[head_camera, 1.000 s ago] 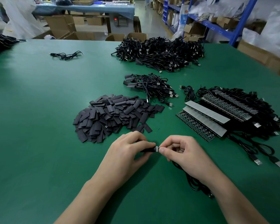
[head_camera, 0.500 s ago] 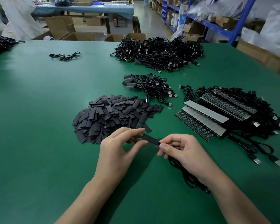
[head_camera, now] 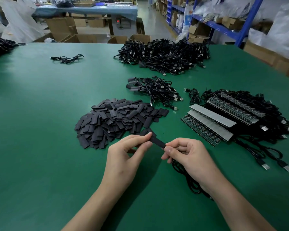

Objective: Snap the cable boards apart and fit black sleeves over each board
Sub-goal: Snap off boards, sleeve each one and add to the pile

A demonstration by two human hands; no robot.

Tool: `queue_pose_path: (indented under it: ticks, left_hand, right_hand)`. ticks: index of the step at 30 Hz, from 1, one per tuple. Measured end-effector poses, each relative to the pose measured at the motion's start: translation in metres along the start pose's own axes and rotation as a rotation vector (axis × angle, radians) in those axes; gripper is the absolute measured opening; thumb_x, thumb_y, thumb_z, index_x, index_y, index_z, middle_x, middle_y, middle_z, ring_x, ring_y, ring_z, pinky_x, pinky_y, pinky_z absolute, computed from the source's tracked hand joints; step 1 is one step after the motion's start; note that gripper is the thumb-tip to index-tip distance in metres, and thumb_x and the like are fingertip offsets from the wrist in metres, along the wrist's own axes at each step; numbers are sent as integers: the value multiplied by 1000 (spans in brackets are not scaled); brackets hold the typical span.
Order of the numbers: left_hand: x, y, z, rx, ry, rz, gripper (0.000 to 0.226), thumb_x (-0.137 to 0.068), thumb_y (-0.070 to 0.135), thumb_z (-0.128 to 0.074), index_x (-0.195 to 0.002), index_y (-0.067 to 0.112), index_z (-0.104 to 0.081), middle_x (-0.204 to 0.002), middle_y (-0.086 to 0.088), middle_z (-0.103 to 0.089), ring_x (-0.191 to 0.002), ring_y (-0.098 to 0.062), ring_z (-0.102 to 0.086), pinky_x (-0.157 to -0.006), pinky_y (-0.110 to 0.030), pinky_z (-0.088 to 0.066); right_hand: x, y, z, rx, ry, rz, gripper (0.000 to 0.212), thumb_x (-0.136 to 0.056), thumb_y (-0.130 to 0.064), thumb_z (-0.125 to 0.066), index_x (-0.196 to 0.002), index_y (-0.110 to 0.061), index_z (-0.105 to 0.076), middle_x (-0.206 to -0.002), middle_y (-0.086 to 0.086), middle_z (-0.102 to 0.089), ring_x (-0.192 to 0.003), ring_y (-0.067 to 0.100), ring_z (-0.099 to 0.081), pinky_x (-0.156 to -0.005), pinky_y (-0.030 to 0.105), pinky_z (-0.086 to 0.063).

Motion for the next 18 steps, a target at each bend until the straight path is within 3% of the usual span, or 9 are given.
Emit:
queue_pose_path:
  ticks: [5,9,14,18]
  left_hand:
    - [2,-1,-6,190,-15,156,33,-84,40,-71,-115,33,-77,-93,12,-80,-84,-3,-73,-77,-14,-53]
    - [-1,-3,-12,347,44,243,18,-90,18,-75,-108,22,-80,-87,0,-81,-84,-13,-77,-72,-20,-58]
    - [-5,-7,-5,489,133,305,16,-91,9,-75,-99,21,-83,-83,-9,-79,-77,-13,-75,-72,-19,-57]
    - [-9,-10,1,607,245,333,13,-88,12,-76,-97,18,-83,-85,-10,-79,-76,-13,-73,-74,-23,-60]
  right_hand:
    - [1,-2,-3,7,-1,10,5,-93,-23,-73,-89,-25,-76,-82,2,-80,-70,12,-71,-72,19,-54]
    - [4,-4,-6,71,-15,3,7,-93,-19,-75,-88,-23,-76,-83,-2,-80,-75,13,-74,-77,25,-57]
    - [8,-13,3,391,35,76,6,-86,-31,-81,-88,-34,-76,-82,-21,-72,-70,-8,-60,-66,6,-43]
    - [11,-17,7,560,-75,82,11,-87,-40,-78,-86,-30,-73,-90,-17,-64,-88,1,-61,-74,8,-40]
Point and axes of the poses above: each hand's wrist, its own x-axis away from the middle knuckle, its own z-axis out of the back of the hand, y = z × x, the point moved 1 cm from there along -x, towards the middle knuckle
